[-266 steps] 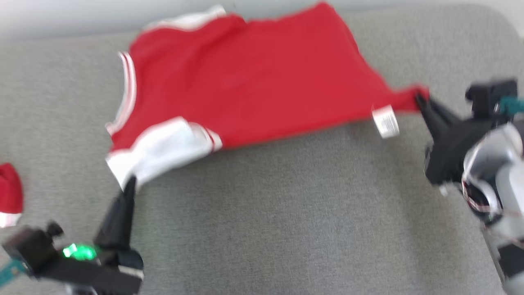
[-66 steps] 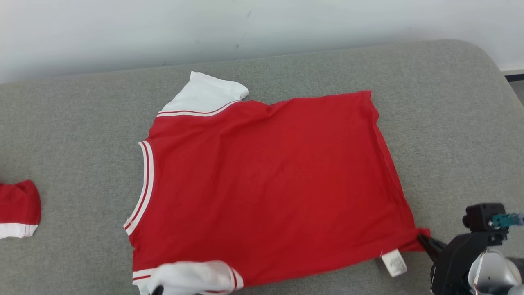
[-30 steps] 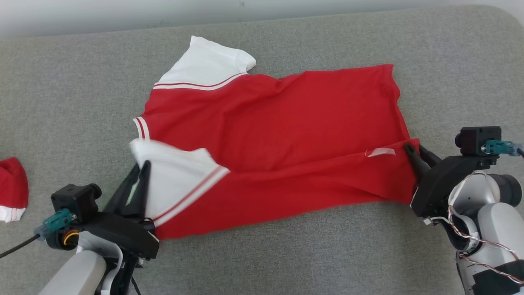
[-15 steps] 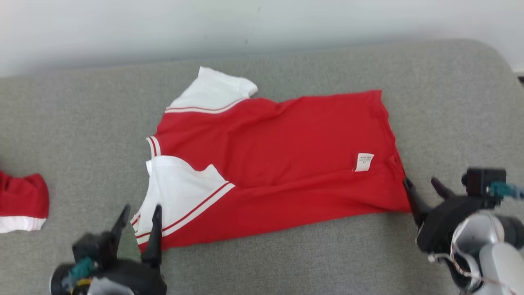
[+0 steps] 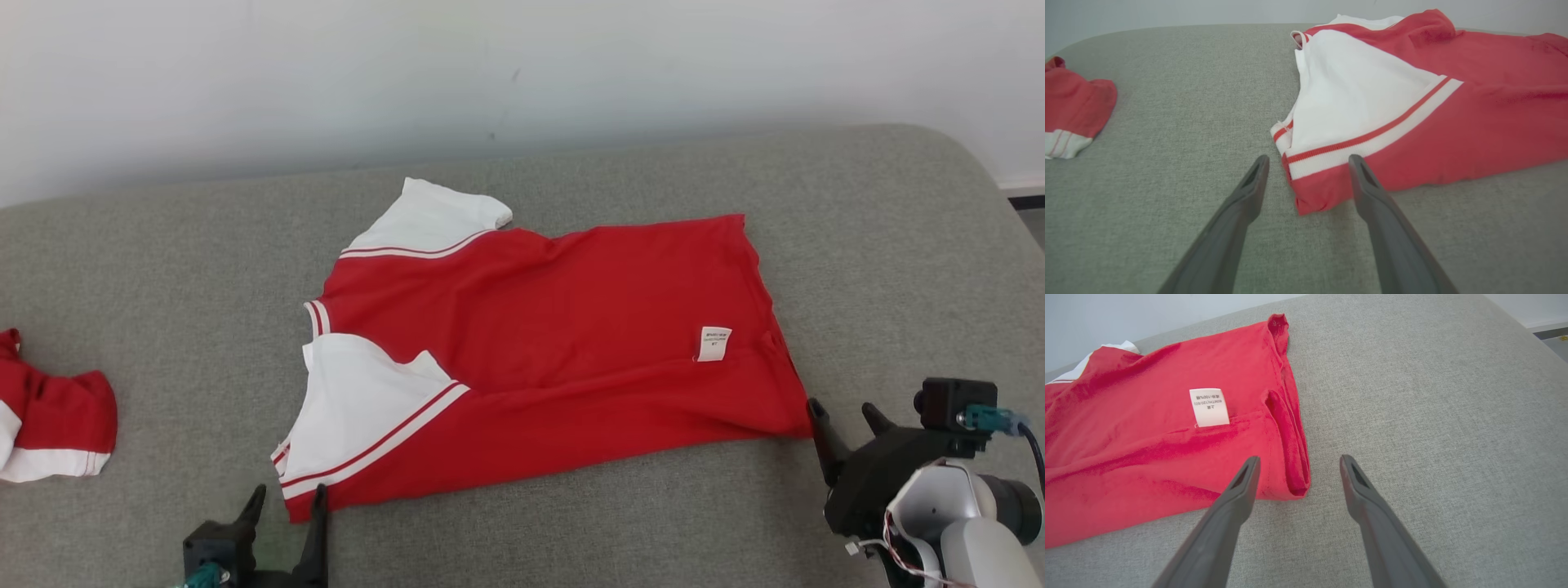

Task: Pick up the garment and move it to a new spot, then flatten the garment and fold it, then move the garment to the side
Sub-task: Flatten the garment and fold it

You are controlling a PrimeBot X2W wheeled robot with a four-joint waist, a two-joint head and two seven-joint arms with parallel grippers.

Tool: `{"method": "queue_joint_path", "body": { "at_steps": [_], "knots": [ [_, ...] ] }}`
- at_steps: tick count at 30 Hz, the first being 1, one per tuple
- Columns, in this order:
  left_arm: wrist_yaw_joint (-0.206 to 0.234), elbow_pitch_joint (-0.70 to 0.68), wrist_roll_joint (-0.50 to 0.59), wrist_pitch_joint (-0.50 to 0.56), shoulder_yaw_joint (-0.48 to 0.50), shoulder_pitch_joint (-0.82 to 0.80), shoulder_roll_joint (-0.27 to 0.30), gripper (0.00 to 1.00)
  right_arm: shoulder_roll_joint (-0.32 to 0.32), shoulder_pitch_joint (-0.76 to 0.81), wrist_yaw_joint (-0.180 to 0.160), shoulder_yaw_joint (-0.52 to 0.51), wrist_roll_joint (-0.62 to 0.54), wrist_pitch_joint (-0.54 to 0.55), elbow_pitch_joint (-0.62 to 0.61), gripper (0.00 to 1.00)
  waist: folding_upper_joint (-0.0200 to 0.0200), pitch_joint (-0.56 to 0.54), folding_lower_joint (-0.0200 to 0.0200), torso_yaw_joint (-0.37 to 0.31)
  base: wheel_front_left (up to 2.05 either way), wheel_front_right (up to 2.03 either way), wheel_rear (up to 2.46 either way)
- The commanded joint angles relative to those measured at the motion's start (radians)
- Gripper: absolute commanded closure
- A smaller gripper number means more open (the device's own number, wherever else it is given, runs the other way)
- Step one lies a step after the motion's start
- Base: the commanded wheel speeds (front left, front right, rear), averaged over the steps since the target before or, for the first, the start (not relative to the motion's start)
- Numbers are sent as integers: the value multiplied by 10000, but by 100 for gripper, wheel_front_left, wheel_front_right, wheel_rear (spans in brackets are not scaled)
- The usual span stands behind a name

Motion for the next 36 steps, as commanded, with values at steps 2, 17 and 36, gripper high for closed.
{"method": "queue_joint_path", "body": {
  "at_steps": [2,17,36],
  "knots": [
    [-36,226,74,128,-55,-351,-38,0,122,-368,-23,-140,-159,-96,217,0,0,296,1,99,0,0,0],
    [-342,1143,8,1297,-501,-1437,-243,0,456,-1857,-23,-777,-1003,503,2291,0,0,1118,1,284,0,0,0],
    [-483,1051,-275,1760,-791,-697,114,100,564,-1128,-15,-566,77,730,2015,100,0,591,1,256,0,0,0]
  ]
}}
